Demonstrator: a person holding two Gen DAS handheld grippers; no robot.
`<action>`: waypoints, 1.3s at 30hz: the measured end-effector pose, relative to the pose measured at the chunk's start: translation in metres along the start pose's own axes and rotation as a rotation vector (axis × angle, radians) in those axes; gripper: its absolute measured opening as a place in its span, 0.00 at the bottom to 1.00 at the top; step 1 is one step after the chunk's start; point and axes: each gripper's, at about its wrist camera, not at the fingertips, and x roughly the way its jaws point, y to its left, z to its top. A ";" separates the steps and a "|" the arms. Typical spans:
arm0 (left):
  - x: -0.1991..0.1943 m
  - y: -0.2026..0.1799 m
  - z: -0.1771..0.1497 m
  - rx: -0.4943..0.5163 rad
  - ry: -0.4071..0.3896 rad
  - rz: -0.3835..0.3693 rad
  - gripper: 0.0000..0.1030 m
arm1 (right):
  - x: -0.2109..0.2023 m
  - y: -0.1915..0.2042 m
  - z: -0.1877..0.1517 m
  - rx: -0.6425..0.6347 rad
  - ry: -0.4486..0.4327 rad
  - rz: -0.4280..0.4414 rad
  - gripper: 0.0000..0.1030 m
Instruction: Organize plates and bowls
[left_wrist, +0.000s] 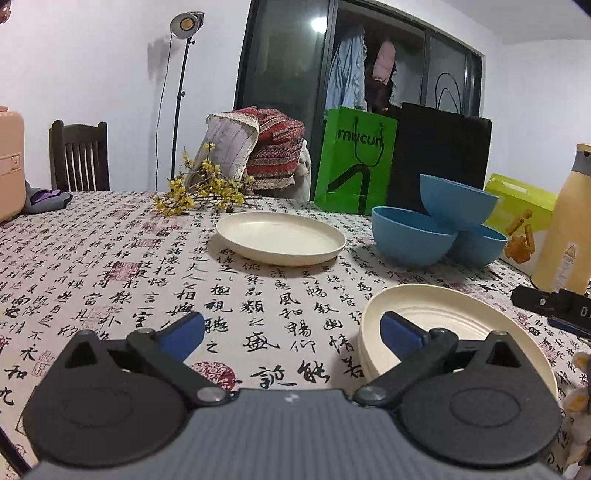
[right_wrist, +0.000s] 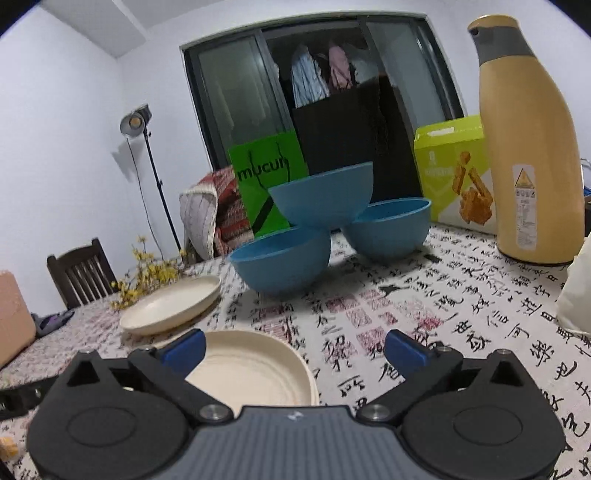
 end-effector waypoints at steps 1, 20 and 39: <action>0.000 0.000 -0.001 0.000 -0.001 -0.001 1.00 | 0.001 0.000 0.000 0.004 0.003 0.002 1.00; -0.008 0.003 -0.005 -0.037 -0.043 0.004 1.00 | -0.003 0.006 -0.005 -0.020 -0.024 -0.028 1.00; -0.009 0.002 -0.006 -0.031 -0.053 0.014 1.00 | -0.002 0.013 -0.005 -0.057 -0.030 -0.073 1.00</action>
